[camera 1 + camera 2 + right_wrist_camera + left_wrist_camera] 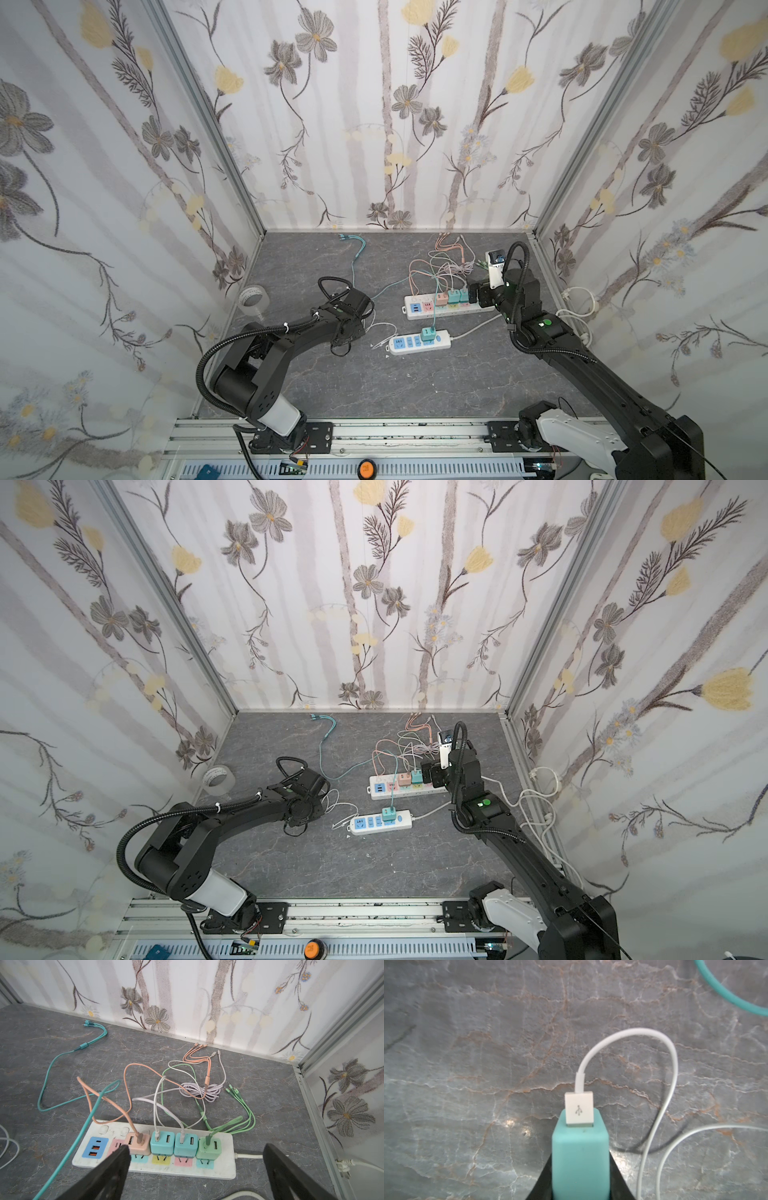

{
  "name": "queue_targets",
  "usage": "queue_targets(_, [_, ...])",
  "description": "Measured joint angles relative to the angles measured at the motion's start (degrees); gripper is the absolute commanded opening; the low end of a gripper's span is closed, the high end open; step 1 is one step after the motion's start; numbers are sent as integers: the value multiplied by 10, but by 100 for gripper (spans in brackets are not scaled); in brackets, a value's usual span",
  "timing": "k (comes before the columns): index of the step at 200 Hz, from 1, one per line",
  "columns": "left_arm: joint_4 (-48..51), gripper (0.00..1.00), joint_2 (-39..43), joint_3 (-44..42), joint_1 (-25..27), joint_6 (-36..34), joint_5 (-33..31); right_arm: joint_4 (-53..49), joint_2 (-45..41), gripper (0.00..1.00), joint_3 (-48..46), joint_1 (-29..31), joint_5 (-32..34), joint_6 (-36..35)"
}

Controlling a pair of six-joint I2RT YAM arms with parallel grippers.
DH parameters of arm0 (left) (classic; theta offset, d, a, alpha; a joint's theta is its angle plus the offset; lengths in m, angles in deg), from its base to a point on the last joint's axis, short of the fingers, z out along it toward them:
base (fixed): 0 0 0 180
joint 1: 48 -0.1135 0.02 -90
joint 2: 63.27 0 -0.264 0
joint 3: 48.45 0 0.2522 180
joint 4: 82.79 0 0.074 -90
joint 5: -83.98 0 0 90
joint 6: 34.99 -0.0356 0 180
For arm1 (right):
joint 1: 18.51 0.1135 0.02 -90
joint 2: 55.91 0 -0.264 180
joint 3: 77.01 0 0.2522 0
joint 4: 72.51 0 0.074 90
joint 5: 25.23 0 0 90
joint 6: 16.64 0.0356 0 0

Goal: Insert the plug
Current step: 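Lift the teal charger with the left gripper while the right gripper turns toward it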

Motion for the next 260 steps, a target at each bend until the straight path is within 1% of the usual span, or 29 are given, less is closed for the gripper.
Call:
queue_targets(20, [0,0,21,-5,0,-14,0,24,-20,99,-13,-3,-2,14])
queue_targets(39, [0,0,42,-10,-1,-38,0,34,-30,99,-18,-7,-22,19])
queue_targets(79, [-2,0,90,-14,-5,-94,10,15,-26,99,7,-8,-30,21])
queue_targets(129, [1,0,172,-13,-36,-158,42,8,-30,99,1,-9,-71,23])
queue_targets(154, [7,0,219,-10,-65,-172,59,7,-30,99,3,-9,-97,25])
queue_targets(189, [23,0,257,10,-91,-187,78,12,-25,99,4,-8,-127,23])
queue_targets(229, [33,0,278,31,-107,-200,83,35,-21,99,-3,-7,-131,29])
queue_targets(260, [34,0,282,44,-112,-217,116,45,-23,99,-7,-7,-138,29])
